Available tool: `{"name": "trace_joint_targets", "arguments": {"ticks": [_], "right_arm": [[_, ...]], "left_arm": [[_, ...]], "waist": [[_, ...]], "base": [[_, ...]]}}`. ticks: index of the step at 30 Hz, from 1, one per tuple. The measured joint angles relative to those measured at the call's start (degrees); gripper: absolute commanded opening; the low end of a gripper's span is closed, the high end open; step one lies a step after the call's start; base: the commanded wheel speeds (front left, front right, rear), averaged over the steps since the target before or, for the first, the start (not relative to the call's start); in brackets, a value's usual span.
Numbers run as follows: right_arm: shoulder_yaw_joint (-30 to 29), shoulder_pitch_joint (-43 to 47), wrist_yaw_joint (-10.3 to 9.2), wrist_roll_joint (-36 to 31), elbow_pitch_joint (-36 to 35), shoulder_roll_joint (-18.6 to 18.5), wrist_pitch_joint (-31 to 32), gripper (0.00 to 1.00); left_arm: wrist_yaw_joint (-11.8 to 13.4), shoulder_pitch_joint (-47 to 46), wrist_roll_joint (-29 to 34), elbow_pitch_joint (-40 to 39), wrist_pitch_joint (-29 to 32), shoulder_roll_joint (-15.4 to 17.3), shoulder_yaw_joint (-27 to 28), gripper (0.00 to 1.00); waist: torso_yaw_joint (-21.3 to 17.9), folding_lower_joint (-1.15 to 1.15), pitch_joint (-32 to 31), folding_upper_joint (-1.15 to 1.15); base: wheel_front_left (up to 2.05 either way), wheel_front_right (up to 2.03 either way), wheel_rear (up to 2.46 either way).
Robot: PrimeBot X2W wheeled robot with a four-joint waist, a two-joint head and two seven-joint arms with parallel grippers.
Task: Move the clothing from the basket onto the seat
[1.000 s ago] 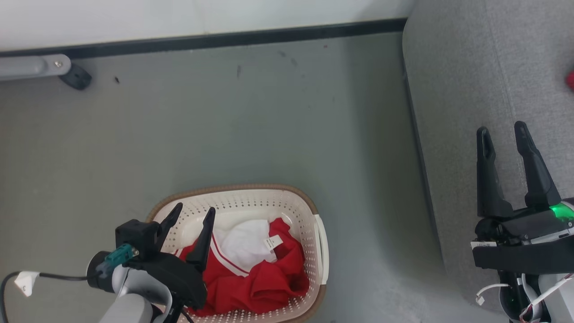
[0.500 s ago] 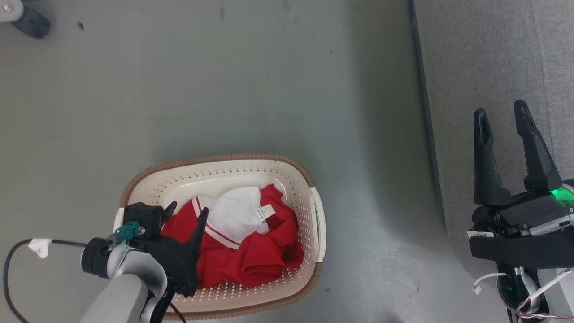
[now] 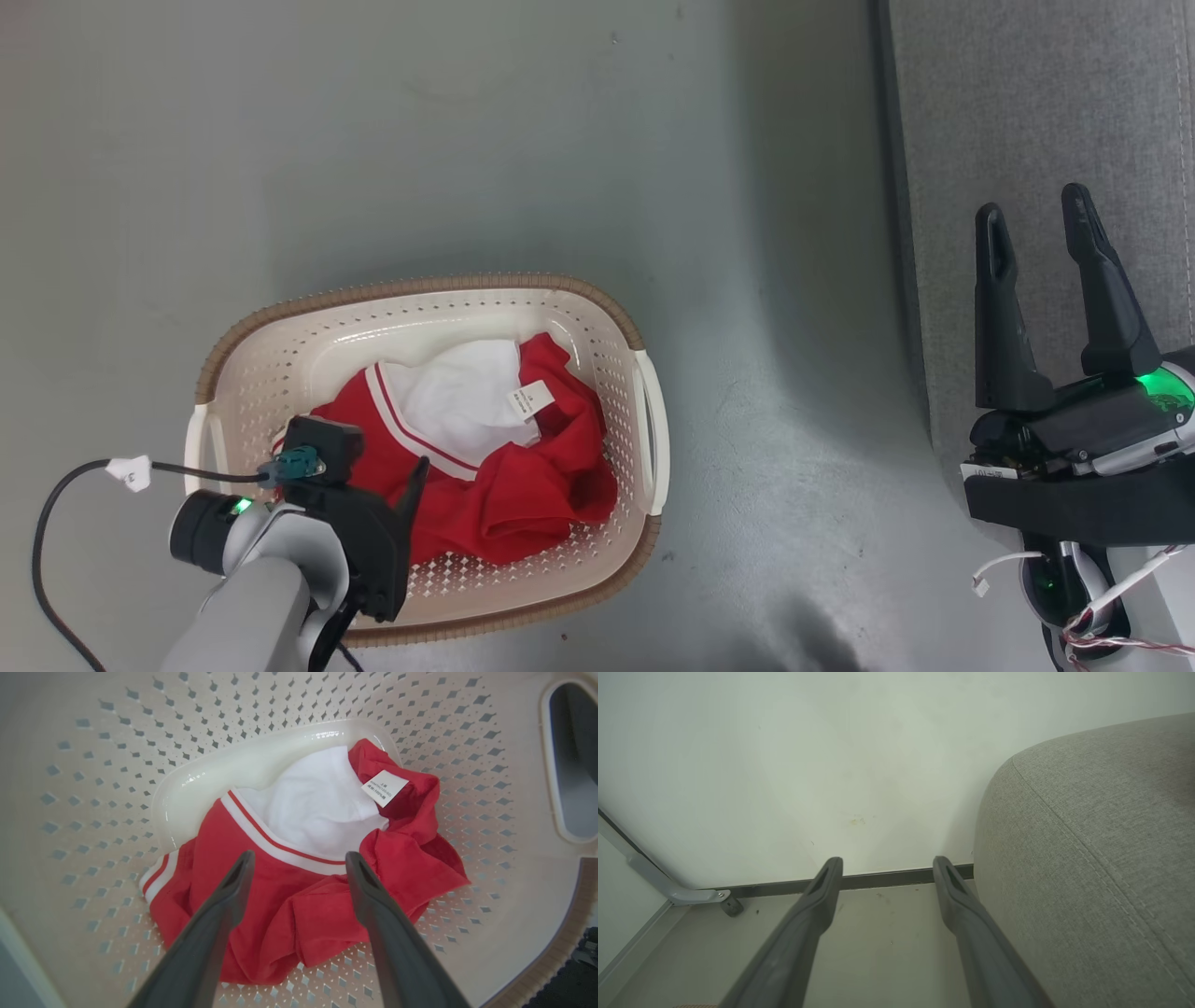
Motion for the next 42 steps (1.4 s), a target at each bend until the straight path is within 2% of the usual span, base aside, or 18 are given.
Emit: {"name": "trace_joint_targets", "arguments": {"ticks": [5, 8, 16, 42], "right_arm": [[-0.1, 0.0, 0.01, 0.0, 0.1, 0.5, 0.0, 1.00], [-0.1, 0.0, 0.44, -0.4, 0.2, 0.8, 0.0, 1.00], [0.0, -0.3, 0.92, -0.8, 0.2, 1.8, 0.0, 1.00], [0.1, -0.7, 1.93, -4.1, -1.4, 3.6, 0.0, 1.00]], "left_arm": [[-0.7, -1.5, 2.6, 3.1, 1.7, 0.9, -2.7, 1.00], [-1.4, -2.6, 5.9, 5.1, 3.6, 1.4, -6.8, 1.00], [-1.9, -5.7, 8.9, 7.9, 5.3, 2.1, -10.3, 1.00], [-2.3, -11.4, 14.1, 14.2, 8.2, 0.5, -20.4, 1.00]], "waist": [[-0.6, 0.00, 1.5, 0.00], [-1.0, 0.00, 2.4, 0.00], [-1.6, 0.00, 4.1, 0.00], [-3.5, -0.01, 9.5, -0.01]], "base": [[0.00, 0.00, 0.00], [0.00, 0.00, 0.00], [0.00, 0.00, 0.00], [0.00, 0.00, 0.00]]}}
